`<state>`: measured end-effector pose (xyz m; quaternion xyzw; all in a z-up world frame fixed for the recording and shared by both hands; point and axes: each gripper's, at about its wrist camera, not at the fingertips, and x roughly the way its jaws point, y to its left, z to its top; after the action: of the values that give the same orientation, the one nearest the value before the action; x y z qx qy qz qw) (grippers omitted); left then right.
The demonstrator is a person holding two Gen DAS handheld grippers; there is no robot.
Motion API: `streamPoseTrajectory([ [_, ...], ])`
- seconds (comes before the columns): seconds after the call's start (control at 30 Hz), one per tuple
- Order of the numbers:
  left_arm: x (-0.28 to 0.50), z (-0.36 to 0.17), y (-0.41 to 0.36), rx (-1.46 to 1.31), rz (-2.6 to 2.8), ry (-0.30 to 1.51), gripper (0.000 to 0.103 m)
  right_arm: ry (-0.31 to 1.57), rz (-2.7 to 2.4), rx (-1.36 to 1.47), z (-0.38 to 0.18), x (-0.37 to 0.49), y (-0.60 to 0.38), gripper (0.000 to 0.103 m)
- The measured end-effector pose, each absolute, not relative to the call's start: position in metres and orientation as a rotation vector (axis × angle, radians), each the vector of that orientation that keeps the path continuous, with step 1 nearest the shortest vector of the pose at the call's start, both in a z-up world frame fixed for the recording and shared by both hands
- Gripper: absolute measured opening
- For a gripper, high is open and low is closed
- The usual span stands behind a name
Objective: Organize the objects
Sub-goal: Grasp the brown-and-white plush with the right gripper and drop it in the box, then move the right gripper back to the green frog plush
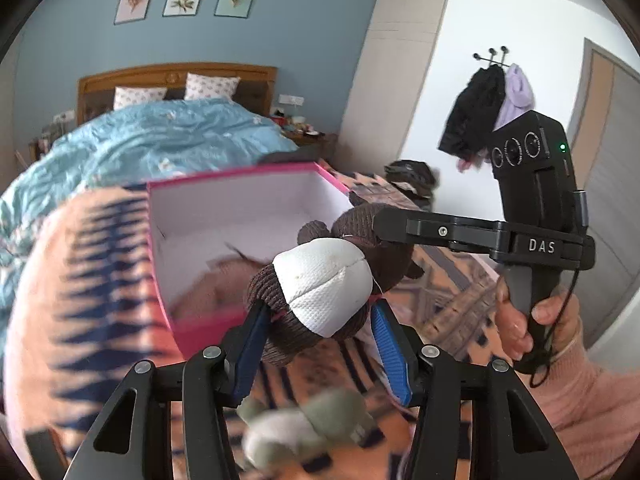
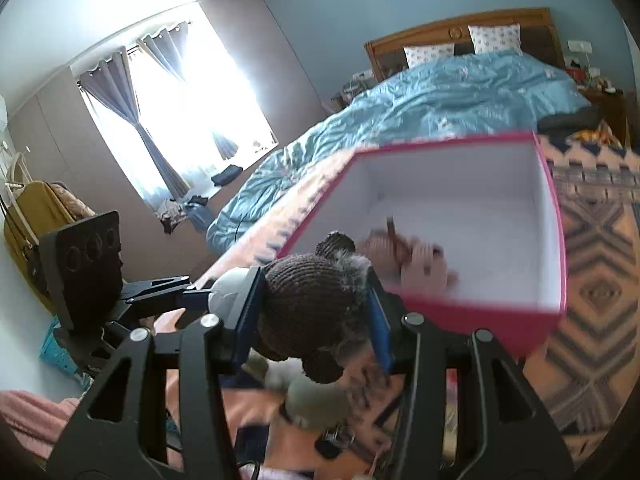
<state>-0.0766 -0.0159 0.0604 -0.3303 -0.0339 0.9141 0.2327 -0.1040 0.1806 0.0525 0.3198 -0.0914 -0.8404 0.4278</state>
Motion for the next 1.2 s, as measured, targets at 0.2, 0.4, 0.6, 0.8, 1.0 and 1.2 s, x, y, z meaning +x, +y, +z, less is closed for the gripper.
streamPoseTrajectory([
  [0.2, -0.138, 0.073, -0.025, -0.945, 2.573, -0.067, 0.053, -0.256, -2.128, 0.828, 0.060, -0.163, 0.168, 0.051],
  [0.4, -0.189, 0.055, -0.036, -1.044, 2.534, -0.120, 0.052, -0.264, -2.138, 0.928, 0.044, -0.216, 0.148, 0.050],
  [0.6, -0.223, 0.035, -0.038, -1.124, 2.565, -0.093, 0.052, -0.311, -2.147, 1.006, 0.025, -0.253, 0.137, 0.050],
  [0.8, -0.256, 0.017, -0.040, -1.237, 2.597, -0.066, 0.051, -0.290, -2.182, 1.117, 0.008, -0.282, 0.123, 0.050],
  [1.0, -0.262, 0.003, -0.041, -1.302, 2.565, -0.081, 0.051, -0.136, -2.149, 1.384, -0.014, -0.300, 0.109, 0.050],
  [1.2, -0.250, 0.004, -0.041, -1.287, 2.564, -0.078, 0.051, -0.120, -2.179, 1.366, -0.013, -0.297, 0.117, 0.050],
])
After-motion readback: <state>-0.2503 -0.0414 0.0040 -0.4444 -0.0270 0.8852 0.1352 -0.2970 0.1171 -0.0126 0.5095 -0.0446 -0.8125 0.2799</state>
